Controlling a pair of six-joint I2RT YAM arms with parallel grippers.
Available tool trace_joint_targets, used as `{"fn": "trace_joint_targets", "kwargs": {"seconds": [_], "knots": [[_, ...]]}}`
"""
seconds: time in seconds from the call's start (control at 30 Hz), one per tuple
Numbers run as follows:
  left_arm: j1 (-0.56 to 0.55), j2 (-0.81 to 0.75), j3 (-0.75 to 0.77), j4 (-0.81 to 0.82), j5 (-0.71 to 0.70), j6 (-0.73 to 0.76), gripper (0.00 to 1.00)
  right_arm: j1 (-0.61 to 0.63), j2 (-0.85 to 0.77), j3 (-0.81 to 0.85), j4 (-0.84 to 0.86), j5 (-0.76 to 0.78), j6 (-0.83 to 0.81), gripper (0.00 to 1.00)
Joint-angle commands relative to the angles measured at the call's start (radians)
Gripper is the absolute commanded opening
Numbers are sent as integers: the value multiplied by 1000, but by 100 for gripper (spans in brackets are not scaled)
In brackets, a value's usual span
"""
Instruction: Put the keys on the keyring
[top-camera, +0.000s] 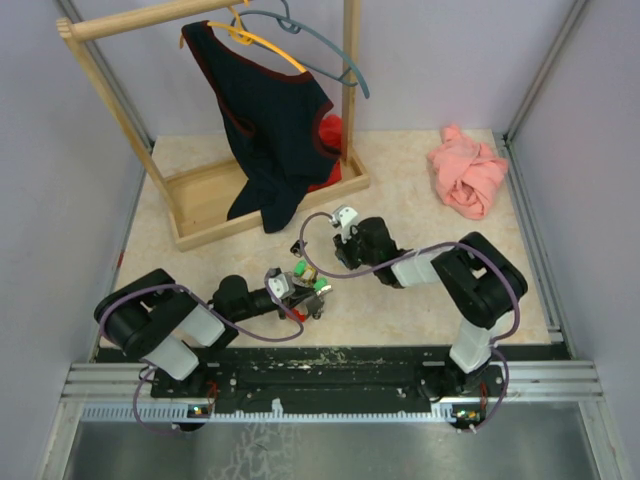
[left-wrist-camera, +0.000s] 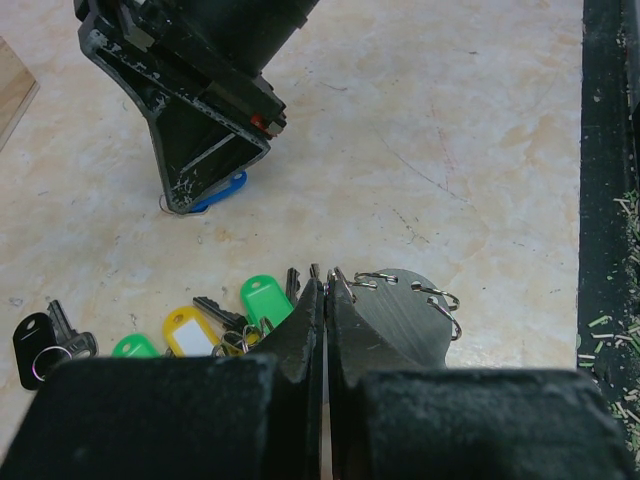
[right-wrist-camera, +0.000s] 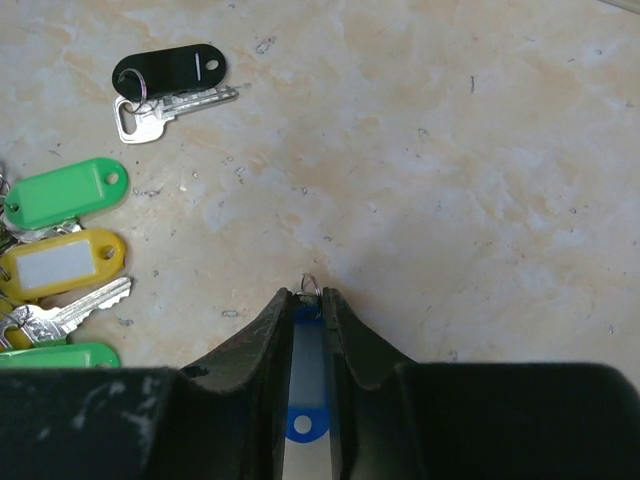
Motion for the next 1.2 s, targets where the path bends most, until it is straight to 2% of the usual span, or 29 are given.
{"fn": "trace_joint_targets", "kwargs": {"seconds": [0.0, 0.17, 0.33, 0.57, 0.8, 1.17], "knots": [[-3, 9, -9, 58, 1, -7, 1, 8, -60, 92, -211, -6, -19, 24], [-3, 8, -10, 57, 4, -6, 1, 6, -82, 207, -423, -4, -40, 36], [-3, 3, -8, 52, 7, -5, 1, -40, -62, 340, -615, -88, -48, 41], [-2, 3, -9, 49, 10, -3, 1, -79, 33, 521, -837, -179, -68, 36], [-2, 0, -8, 45, 15, 0, 1, -96, 152, 651, -969, -254, -142, 35], [-1, 2, -6, 45, 21, 0, 1, -101, 222, 690, -1005, -284, -181, 30]]}}
